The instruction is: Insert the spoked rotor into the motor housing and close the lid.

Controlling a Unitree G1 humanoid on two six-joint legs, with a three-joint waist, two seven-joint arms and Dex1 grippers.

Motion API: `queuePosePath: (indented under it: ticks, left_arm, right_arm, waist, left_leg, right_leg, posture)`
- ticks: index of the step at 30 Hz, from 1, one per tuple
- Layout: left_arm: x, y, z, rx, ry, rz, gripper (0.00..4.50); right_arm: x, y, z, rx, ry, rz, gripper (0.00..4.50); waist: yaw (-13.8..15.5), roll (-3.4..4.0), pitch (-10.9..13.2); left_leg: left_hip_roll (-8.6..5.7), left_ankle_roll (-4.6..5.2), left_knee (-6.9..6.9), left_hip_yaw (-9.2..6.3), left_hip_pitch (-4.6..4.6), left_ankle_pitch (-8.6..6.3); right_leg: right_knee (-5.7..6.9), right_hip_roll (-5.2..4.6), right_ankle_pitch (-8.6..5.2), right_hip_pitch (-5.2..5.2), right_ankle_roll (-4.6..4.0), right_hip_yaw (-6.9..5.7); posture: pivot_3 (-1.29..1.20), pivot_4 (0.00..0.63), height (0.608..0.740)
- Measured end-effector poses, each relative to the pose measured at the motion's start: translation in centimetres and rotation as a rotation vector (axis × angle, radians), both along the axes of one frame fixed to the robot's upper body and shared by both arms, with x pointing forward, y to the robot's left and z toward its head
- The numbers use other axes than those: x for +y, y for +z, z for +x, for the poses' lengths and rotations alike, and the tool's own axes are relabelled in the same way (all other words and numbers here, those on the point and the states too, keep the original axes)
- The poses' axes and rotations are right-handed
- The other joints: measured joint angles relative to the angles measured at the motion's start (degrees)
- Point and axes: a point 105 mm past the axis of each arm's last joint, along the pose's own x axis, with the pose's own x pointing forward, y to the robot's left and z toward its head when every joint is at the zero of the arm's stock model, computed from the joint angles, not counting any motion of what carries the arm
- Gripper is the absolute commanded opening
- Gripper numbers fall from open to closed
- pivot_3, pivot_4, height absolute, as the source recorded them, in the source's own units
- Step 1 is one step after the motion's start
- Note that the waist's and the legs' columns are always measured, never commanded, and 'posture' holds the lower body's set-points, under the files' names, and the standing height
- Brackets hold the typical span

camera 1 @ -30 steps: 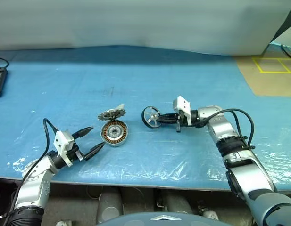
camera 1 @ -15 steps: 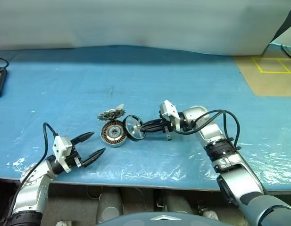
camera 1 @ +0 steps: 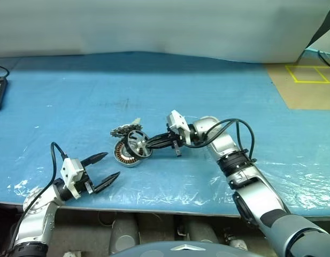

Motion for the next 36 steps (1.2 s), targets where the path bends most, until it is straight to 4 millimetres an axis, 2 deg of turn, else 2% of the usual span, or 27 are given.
queuePosePath:
  ticks: [7,12,21,36]
  left_arm:
    - [0.0,0.0,0.1,-0.007,0.011,0.004,4.5]
    - [-0.1,-0.3,0.3,-0.004,0.016,0.0,4.5]
    - [0.0,-0.4,0.4,-0.005,0.031,0.003,4.5]
    - [0.0,-0.4,0.4,-0.003,0.036,0.003,4.5]
  right_arm:
    - [1.9,0.4,0.3,-0.019,0.017,0.007,0.05]
    - [3.0,-0.2,1.0,-0.014,-0.007,-0.01,0.05]
    - [2.7,-2.3,1.3,0.004,-0.032,-0.064,0.05]
    - [2.5,-2.6,1.8,-0.035,-0.042,-0.088,0.05]
  waist:
    - [-0.07,0.0,0.0]
    - [-0.05,0.0,0.0]
    - [-0.03,0.01,0.0]
    - [-0.05,0.0,0.0]
  left_leg:
    - [0.02,0.0,0.02,0.0,0.04,0.0]
    - [0.02,0.0,0.04,0.01,0.02,0.0]
    - [0.03,0.0,0.06,0.02,0.02,0.0]
    - [0.05,0.0,0.1,0.02,0.05,0.0]
  right_leg:
    - [0.07,0.0,0.0,0.0,0.0,0.0]
    - [0.08,-0.01,0.0,0.0,-0.01,0.0]
    - [0.12,-0.01,0.0,0.0,-0.01,0.0]
    - [0.17,0.0,0.0,0.0,-0.01,0.0]
  posture:
    - [0.0,0.15,0.74]
    - [0.0,0.15,0.74]
    - [0.0,0.15,0.74]
    - [0.0,0.15,0.74]
